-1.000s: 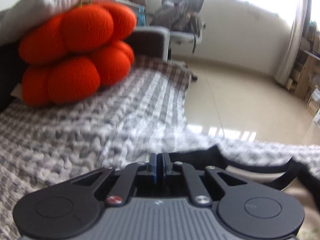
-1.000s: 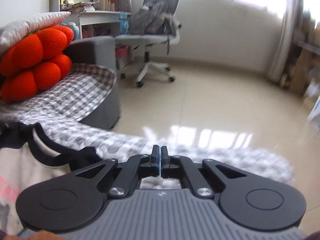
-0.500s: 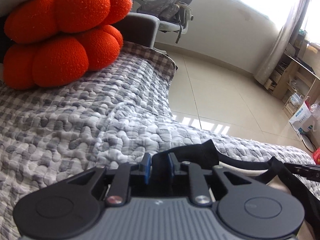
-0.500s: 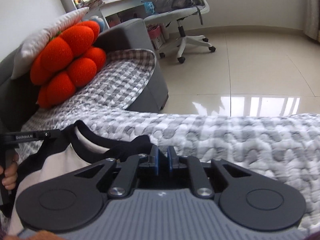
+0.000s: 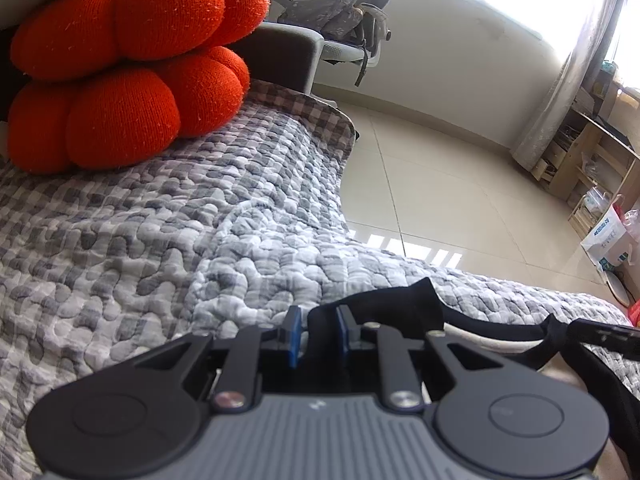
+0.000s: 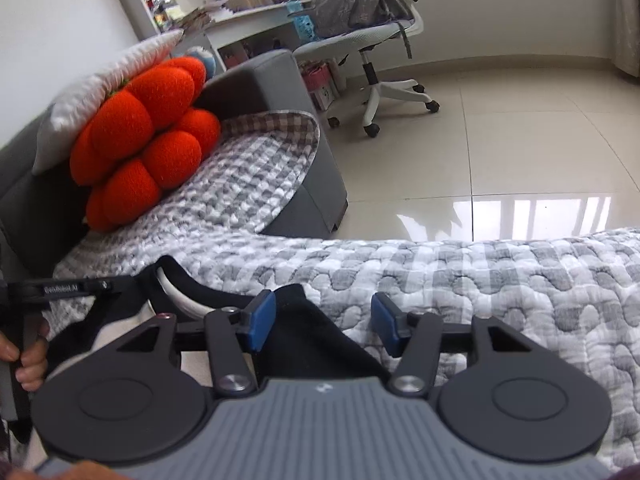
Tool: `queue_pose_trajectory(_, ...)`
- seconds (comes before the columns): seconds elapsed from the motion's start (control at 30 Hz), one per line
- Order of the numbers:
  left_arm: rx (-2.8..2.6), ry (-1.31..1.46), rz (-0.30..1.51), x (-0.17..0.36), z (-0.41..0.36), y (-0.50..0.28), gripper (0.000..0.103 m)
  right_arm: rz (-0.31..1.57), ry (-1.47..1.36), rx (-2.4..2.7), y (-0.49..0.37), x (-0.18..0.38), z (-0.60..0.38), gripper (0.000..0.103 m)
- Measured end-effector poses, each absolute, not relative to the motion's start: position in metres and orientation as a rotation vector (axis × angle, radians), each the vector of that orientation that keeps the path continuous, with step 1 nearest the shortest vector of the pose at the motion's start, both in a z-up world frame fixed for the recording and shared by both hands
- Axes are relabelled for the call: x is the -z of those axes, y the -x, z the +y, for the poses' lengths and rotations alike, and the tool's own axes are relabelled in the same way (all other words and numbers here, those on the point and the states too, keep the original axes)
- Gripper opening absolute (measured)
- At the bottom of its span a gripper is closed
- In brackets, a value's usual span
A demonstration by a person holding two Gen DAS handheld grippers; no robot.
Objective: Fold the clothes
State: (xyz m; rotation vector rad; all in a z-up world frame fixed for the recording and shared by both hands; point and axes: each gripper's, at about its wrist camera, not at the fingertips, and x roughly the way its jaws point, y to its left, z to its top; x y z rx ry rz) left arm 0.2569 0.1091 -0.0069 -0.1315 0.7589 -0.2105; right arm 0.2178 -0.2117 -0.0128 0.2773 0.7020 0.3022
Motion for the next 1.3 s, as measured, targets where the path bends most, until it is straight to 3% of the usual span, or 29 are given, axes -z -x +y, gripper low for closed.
queue_pose_trajectory(0.07,0.209,0.13,0.757,0.008,0.106,-0.256,0.012,0.705,-0.239,-0.31,-0.217,0.014,-0.203,0.036)
queue_pose_trajectory(0.1,0.211,0.123,0.754,0.008,0.103,-0.255,0.005,0.706,-0.227,-0.32,-0.216,0.014,-0.199,0.014)
queue_pose_trajectory(0.17,0.202,0.092,0.73,0.006,0.096,-0.251,0.004,0.691,-0.192,-0.317,-0.21,0.011,-0.193,0.004)
queue_pose_trajectory(0.37,0.231,0.109,0.663,-0.008,0.086,-0.243,0.004,0.551,-0.044,-0.171,-0.194,-0.017,-0.198,0.003)
queue_pose_trajectory(0.63,0.178,-0.006,0.665,0.017,0.072,-0.255,0.005,0.636,-0.009,-0.166,-0.221,0.022,-0.191,0.006)
queue_pose_trajectory(0.77,0.192,-0.022,0.642,0.003,0.071,-0.246,0.006,0.628,-0.072,-0.189,-0.219,0.01,-0.201,0.014)
queue_pose_trajectory(1.03,0.318,-0.019,0.585,-0.022,0.059,-0.221,0.006,0.606,-0.124,-0.239,-0.199,-0.006,-0.195,0.014)
queue_pose_trajectory(1.3,0.321,-0.049,0.675,0.019,0.046,-0.239,0.006,0.665,-0.117,-0.277,-0.21,0.015,-0.177,0.014)
